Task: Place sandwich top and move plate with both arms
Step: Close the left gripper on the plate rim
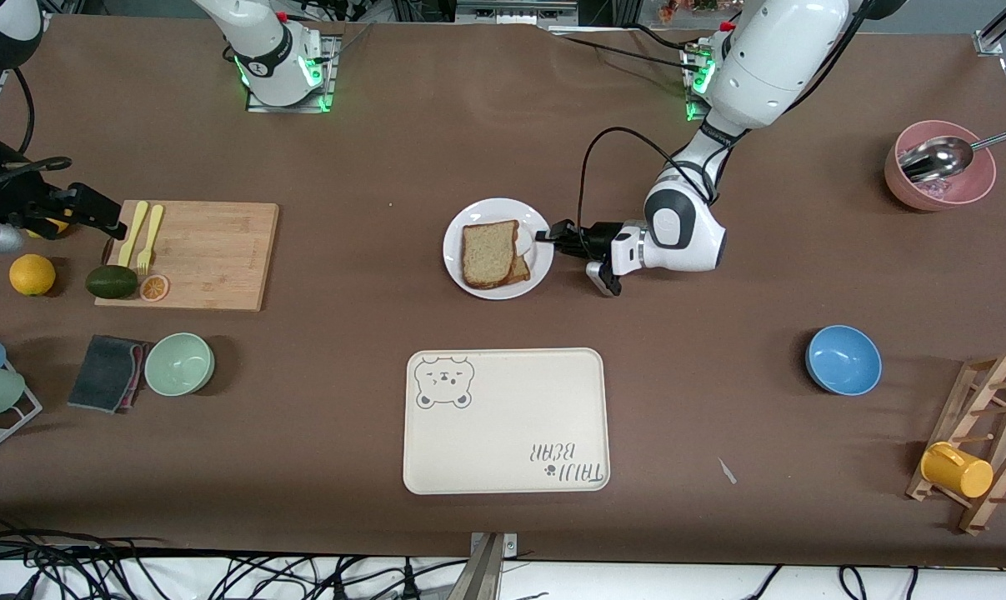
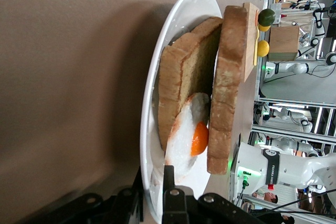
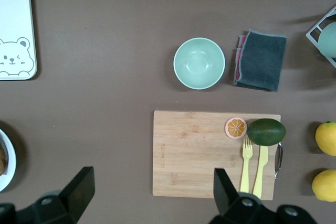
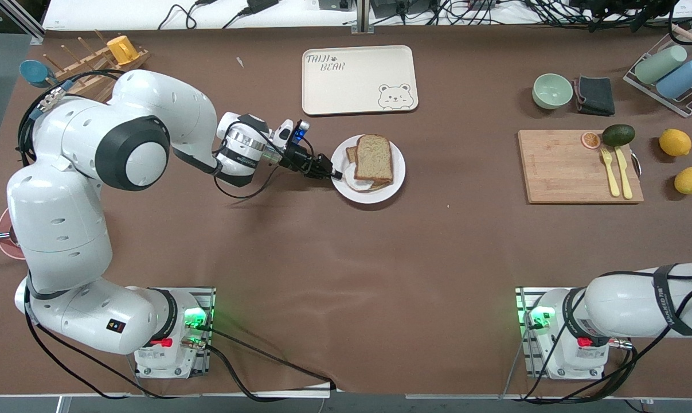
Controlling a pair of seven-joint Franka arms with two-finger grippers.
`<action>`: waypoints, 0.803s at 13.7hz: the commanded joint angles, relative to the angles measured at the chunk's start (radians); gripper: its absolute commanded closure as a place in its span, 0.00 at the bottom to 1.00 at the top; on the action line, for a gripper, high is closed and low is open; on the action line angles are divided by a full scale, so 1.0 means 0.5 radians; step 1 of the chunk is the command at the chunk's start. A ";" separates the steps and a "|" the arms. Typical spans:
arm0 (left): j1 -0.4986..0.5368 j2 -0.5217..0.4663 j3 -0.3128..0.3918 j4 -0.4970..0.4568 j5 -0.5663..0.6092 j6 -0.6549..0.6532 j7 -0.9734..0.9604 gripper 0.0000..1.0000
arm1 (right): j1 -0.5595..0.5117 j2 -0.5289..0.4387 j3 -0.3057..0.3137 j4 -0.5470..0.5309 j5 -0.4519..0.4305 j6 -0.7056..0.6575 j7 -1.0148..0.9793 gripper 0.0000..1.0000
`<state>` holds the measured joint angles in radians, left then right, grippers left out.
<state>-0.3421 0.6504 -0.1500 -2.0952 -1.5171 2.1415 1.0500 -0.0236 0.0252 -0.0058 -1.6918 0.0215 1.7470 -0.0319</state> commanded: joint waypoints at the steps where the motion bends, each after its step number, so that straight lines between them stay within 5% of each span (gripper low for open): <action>1: -0.012 -0.003 0.005 -0.022 -0.098 0.012 0.115 0.90 | -0.017 -0.029 0.018 -0.019 0.009 0.013 -0.022 0.00; 5: -0.003 0.000 0.005 -0.022 -0.098 0.012 0.115 1.00 | -0.017 -0.032 0.018 -0.019 0.006 0.004 -0.022 0.00; 11: 0.018 -0.009 0.005 -0.010 -0.095 0.009 0.109 1.00 | -0.017 -0.032 0.018 -0.019 0.009 0.004 -0.022 0.00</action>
<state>-0.3397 0.6539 -0.1479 -2.0955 -1.5182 2.1433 1.0667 -0.0236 0.0251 -0.0050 -1.6918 0.0215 1.7473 -0.0319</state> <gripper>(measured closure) 0.956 0.000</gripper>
